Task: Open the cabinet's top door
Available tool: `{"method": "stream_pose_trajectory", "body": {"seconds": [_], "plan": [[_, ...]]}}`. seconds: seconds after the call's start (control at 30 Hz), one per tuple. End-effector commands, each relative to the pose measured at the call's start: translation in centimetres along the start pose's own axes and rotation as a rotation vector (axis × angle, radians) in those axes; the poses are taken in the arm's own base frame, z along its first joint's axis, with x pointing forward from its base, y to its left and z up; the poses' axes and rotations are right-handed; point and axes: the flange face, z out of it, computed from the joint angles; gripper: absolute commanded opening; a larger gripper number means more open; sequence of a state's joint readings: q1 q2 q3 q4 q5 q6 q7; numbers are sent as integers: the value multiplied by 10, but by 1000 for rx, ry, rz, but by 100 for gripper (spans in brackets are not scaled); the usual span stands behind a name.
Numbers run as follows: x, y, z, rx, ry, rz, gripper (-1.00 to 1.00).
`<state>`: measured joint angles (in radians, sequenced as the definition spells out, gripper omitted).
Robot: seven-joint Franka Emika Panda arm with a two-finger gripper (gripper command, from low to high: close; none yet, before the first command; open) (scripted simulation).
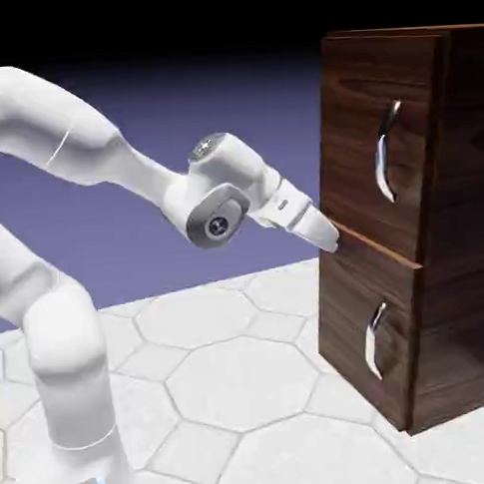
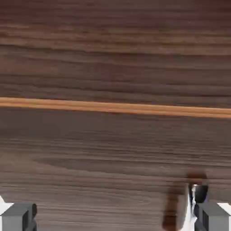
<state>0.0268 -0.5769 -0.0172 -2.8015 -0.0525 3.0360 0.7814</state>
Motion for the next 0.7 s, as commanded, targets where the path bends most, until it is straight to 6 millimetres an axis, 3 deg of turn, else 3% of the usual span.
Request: {"method": "stream_pose_trajectory", "body": {"seconds": [0.0, 0.33, 0.67], "plan": [[2, -4, -3, 9, 8, -4, 0], [14, -39, -39, 96, 97, -36, 0], [24, -55, -71, 186, 193, -50, 0]]}}
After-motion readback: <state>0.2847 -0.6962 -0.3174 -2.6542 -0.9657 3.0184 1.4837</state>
